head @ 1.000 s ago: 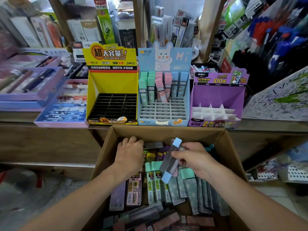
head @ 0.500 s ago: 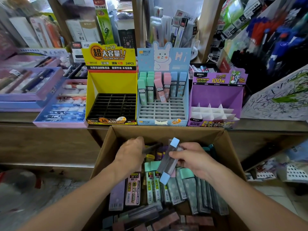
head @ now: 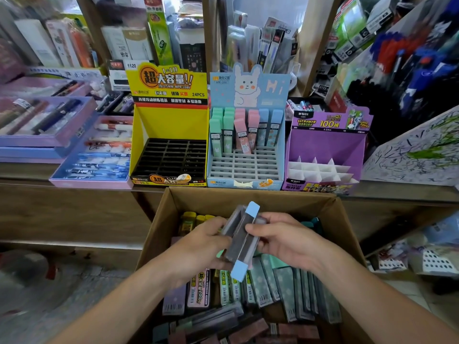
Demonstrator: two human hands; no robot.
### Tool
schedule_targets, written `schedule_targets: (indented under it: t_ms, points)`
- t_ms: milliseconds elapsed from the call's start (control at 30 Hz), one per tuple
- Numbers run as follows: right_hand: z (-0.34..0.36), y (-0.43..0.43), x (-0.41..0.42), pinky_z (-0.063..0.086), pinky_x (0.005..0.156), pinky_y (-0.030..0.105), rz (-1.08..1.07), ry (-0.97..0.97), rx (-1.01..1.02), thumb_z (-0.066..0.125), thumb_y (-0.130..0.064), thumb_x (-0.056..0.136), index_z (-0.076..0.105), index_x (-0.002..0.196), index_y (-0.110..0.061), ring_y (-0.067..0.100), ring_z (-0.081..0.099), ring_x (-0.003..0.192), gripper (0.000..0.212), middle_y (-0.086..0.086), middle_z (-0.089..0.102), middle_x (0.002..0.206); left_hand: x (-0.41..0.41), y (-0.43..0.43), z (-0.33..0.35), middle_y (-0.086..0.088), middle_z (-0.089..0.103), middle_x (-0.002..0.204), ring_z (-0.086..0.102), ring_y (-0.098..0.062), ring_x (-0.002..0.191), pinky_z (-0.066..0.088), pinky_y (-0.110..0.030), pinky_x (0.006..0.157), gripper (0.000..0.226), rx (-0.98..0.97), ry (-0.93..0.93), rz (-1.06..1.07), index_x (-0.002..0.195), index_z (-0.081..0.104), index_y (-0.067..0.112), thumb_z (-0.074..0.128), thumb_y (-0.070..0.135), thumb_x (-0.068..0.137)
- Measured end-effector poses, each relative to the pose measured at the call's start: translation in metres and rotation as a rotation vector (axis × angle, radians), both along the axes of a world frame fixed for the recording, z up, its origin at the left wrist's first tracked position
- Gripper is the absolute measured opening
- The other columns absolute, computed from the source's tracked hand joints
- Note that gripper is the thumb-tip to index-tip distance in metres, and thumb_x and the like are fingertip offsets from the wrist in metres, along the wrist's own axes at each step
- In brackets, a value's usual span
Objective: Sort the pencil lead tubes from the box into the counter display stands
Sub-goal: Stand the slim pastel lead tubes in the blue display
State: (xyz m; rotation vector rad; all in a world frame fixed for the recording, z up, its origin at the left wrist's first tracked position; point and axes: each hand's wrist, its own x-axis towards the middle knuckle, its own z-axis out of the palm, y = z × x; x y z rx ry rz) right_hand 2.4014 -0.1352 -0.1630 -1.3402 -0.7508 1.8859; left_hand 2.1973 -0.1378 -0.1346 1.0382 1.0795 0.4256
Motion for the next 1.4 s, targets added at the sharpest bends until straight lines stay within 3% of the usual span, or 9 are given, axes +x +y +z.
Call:
schedule_targets:
  t_ms: [100, 267, 367, 500, 667, 800, 1033, 1167, 1400]
  points:
    - [0.009, -0.001, -0.002, 0.051, 0.088, 0.036, 0.066, 0.050, 0.020, 0.071, -0.005, 0.089, 0.069, 0.123, 0.000, 0.020, 0.070, 0.094, 0.035, 0.013, 0.075, 0.106, -0.003, -0.002, 0.001, -0.015, 0.069, 0.126, 0.074, -0.024, 0.108, 0.062, -0.044, 0.090, 0.031, -0.037, -0.064, 0.003, 0.127, 0.064, 0.016, 0.050, 0.004, 0.102]
    - [0.016, 0.000, -0.005, 0.032, 0.118, 0.057, 0.095, 0.070, 0.025, 0.072, -0.006, 0.085, 0.064, 0.132, 0.003, 0.036, 0.063, 0.115, 0.048, 0.024, 0.068, 0.127, -0.004, -0.003, 0.001, -0.020, 0.071, 0.120, 0.074, -0.032, 0.105, 0.061, -0.046, 0.081, 0.022, -0.076, -0.113, 0.044, 0.119, 0.063, 0.013, 0.063, 0.024, 0.101]
    - [0.018, -0.001, -0.013, 0.039, 0.113, 0.055, 0.144, 0.072, 0.064, 0.064, 0.000, 0.094, 0.064, 0.131, 0.002, 0.038, 0.064, 0.115, 0.037, 0.028, 0.064, 0.132, -0.004, -0.003, 0.000, -0.024, 0.071, 0.121, 0.070, -0.044, 0.110, 0.057, -0.060, 0.093, 0.038, -0.044, -0.121, 0.083, 0.126, 0.056, 0.008, 0.067, 0.031, 0.097]
    - [0.016, -0.001, -0.017, 0.050, 0.089, 0.038, 0.146, 0.042, 0.100, 0.066, -0.004, 0.094, 0.063, 0.128, 0.010, 0.029, 0.062, 0.098, 0.037, 0.023, 0.068, 0.115, -0.009, -0.005, 0.003, -0.022, 0.075, 0.111, 0.074, -0.044, 0.099, 0.064, -0.047, 0.079, 0.041, -0.085, -0.194, 0.052, 0.130, 0.048, 0.007, 0.065, 0.026, 0.098]
    - [0.015, -0.001, -0.013, 0.057, 0.068, 0.023, 0.110, -0.059, 0.181, 0.078, -0.011, 0.080, 0.069, 0.119, 0.007, 0.016, 0.069, 0.082, 0.044, 0.011, 0.075, 0.099, -0.017, -0.007, -0.001, -0.028, 0.072, 0.110, 0.075, -0.037, 0.095, 0.061, -0.048, 0.088, 0.027, -0.027, -0.204, -0.014, 0.126, 0.064, 0.005, 0.057, 0.018, 0.103]
    - [0.014, 0.002, -0.004, 0.059, 0.069, 0.022, 0.006, -0.072, 0.192, 0.080, -0.011, 0.077, 0.075, 0.104, 0.005, 0.016, 0.070, 0.080, 0.032, 0.013, 0.075, 0.094, -0.020, -0.004, -0.001, -0.018, 0.073, 0.092, 0.071, -0.025, 0.078, 0.058, -0.033, 0.069, 0.023, -0.065, -0.228, 0.025, 0.119, 0.066, 0.003, 0.059, 0.017, 0.102]
    - [0.020, 0.004, 0.013, 0.062, 0.068, 0.027, -0.168, -0.020, 0.136, 0.075, -0.001, 0.083, 0.071, 0.087, -0.003, 0.021, 0.073, 0.078, 0.005, 0.015, 0.072, 0.085, -0.027, 0.005, 0.001, -0.015, 0.073, 0.090, 0.074, -0.022, 0.080, 0.060, -0.026, 0.065, 0.022, -0.084, -0.306, 0.174, 0.105, 0.068, 0.006, 0.072, 0.010, 0.084]
    - [0.019, 0.000, 0.016, 0.062, 0.073, 0.028, -0.066, -0.040, 0.173, 0.079, -0.001, 0.079, 0.079, 0.088, -0.007, 0.026, 0.075, 0.086, 0.010, 0.016, 0.075, 0.092, -0.026, 0.008, 0.000, -0.016, 0.072, 0.088, 0.071, -0.022, 0.078, 0.060, -0.028, 0.065, 0.036, -0.048, -0.312, 0.239, 0.115, 0.063, 0.002, 0.073, 0.012, 0.082]
    - [0.015, -0.004, 0.008, 0.058, 0.079, 0.025, 0.122, -0.248, 0.408, 0.091, -0.009, 0.070, 0.079, 0.104, -0.020, 0.020, 0.074, 0.096, 0.037, 0.010, 0.078, 0.106, -0.027, 0.009, 0.001, -0.018, 0.070, 0.085, 0.066, -0.020, 0.065, 0.060, -0.029, 0.064, 0.017, -0.086, -0.362, 0.316, 0.105, 0.069, 0.011, 0.070, 0.015, 0.089]
